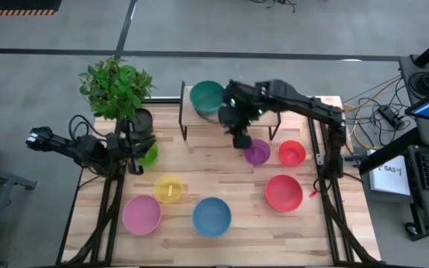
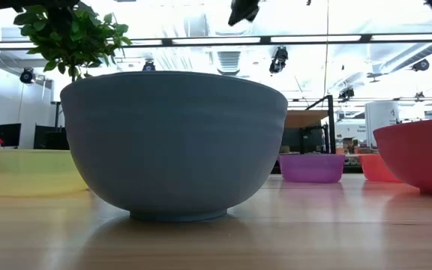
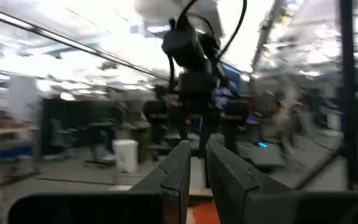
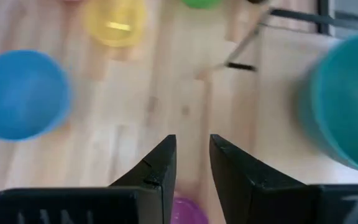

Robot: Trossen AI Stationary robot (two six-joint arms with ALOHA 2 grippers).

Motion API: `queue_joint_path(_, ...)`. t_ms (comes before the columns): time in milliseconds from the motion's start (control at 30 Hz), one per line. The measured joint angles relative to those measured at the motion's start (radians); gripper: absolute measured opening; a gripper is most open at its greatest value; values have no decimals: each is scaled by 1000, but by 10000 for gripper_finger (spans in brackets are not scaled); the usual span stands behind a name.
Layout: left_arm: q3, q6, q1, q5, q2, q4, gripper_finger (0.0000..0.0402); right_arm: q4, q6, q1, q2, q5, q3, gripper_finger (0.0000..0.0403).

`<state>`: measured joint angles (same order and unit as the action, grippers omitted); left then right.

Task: Place and stack bowls onto a shelf
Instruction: Put the small yellow bowl on the shelf

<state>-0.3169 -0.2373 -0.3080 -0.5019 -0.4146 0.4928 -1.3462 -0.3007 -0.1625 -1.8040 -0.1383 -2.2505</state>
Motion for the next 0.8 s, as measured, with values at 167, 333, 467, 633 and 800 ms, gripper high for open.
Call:
queue_joint_path(167, -153, 141, -1, 19, -129, -196, 37, 173, 55, 138, 162, 10, 232, 84)
queue_joint_path(333, -334, 358, 0, 21, -302, -528, 37, 401, 96, 286, 359, 125, 550, 84)
queue_joint_path(467, -460, 536, 0, 22, -468, -723, 37, 576, 155, 366, 526, 172, 805, 84)
queue_joint_path(633, -637, 791, 0, 112, -690, -1005, 37, 766, 221, 414, 712, 192, 1077, 84)
queue_joint_path(800, -829, 1002, 0, 331, -927, -1381, 37, 866, 237, 416, 837, 247, 1254, 84)
